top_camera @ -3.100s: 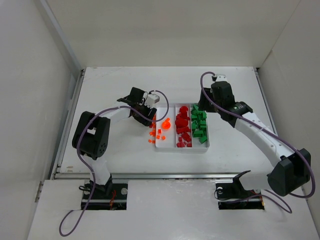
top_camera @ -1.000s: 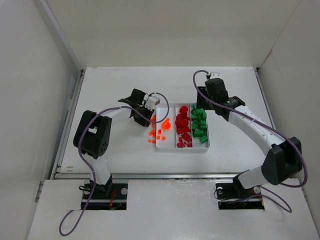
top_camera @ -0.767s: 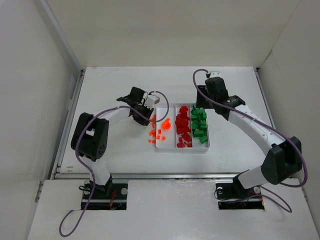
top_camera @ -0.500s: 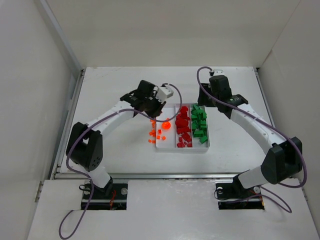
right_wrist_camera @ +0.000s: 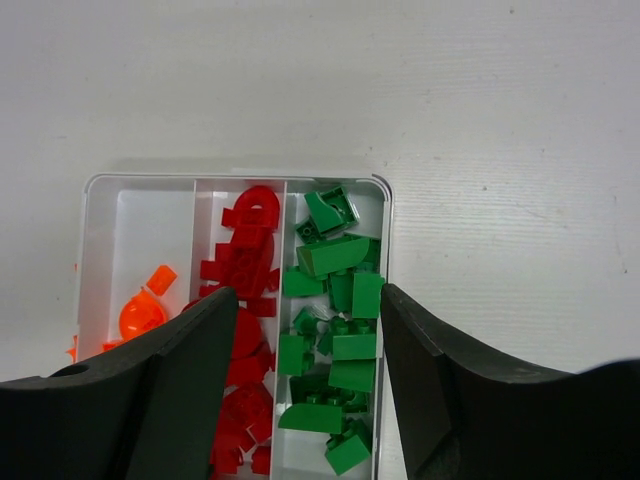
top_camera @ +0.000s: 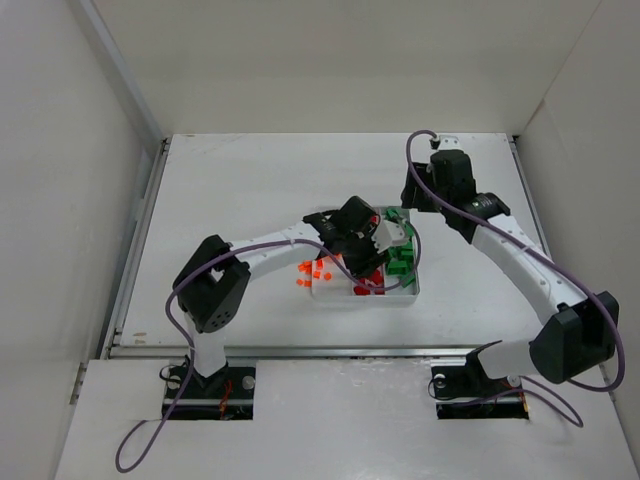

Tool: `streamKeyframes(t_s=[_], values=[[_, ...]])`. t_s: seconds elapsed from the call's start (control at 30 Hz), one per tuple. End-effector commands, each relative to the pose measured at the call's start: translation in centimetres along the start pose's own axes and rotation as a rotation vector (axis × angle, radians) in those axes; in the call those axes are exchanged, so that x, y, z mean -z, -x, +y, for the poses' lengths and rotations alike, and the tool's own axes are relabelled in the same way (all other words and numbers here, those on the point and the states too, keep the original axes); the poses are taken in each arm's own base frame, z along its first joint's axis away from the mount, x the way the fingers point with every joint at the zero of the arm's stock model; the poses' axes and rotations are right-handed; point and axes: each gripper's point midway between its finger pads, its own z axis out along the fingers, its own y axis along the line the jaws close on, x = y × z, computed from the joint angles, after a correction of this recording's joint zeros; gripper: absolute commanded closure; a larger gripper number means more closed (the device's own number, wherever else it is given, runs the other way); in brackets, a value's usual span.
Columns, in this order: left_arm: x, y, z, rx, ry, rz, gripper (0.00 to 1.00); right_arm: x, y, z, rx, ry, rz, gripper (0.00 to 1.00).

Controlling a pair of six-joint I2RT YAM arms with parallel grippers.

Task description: Sort the legos into containers by color

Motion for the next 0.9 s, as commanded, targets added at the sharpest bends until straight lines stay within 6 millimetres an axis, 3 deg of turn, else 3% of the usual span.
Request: streamKeyframes(t_s=[0.0,0.03,0.1,0.13,0.27,0.37,0.4,0.43,0.47,0.53,0.57,0.6,0.63,0.73,0.77,0.83,0.87], values=[[0.6,2.1,0.0,-0.034,-0.004,-0.066,0.58,1.0,1.5,0.0,-0.022,0.011,-0.057,0.35],[0.6,2.1,0.0,-0.034,-0.004,-0.066,0.44,1.0,1.5,0.0,-0.022,0.011,-0.057,0.35],[0.6,1.7,-0.2,-0.027,-0.009,-0.048,0.4,1.0,1.3,-0.1,-0.011,0.008,-0.049,0.35],[1.0,2.3,0.2,-0.041,0.006,-0.055,0.38,1.2,1.6,0.2,-0.012,0.021,-0.054,0.35],[3.2,3.6,1.2,-0.046,0.025,-0.063,0.39,1.1,2.6,1.9,0.012,0.102,-0.049,0.35],[7.0,3.3,3.4,0.009,0.056,-0.073,0.46,1.0,3.6,3.9,0.024,0.185,-0.039,0.35],[9.2,3.7,4.1,0.017,0.083,-0.115,0.48,1.0,3.9,4.8,0.031,0.209,-0.04,0.35],[11.2,2.6,6.6,0.07,0.131,-0.134,0.51,1.1,4.5,6.9,0.063,0.246,-0.041,0.35],[11.9,0.6,7.2,0.111,0.141,-0.123,0.56,1.1,4.8,7.9,0.094,0.258,-0.046,0.35],[15.3,-0.7,9.1,0.152,0.219,-0.177,0.6,1.4,4.3,11.5,0.169,0.294,-0.035,0.34],[17.2,-2.5,11.5,0.21,0.289,-0.189,0.61,0.6,4.7,13.1,0.196,0.306,-0.031,0.34],[17.7,-4.7,12.1,0.27,0.317,-0.17,0.64,0.3,4.3,14.4,0.235,0.316,-0.02,0.34],[20.1,-6.2,13.9,0.337,0.392,-0.199,0.66,-0.3,3.1,16.8,0.278,0.345,0.02,0.33],[22.4,-10.7,15.5,0.469,0.501,-0.199,0.76,-1.1,0.5,20.1,0.378,0.378,0.073,0.33],[24.1,-11.1,16.4,0.48,0.578,-0.241,0.79,-0.7,-1.2,21.7,0.432,0.396,0.097,0.33],[26.1,-16.1,18.3,0.672,0.775,-0.218,0.88,-1.8,-4.0,23.3,0.541,0.402,0.137,0.34],[26.9,-17.4,18.9,0.73,0.851,-0.217,0.9,-2.0,-5.6,23.6,0.587,0.397,0.17,0.37]])
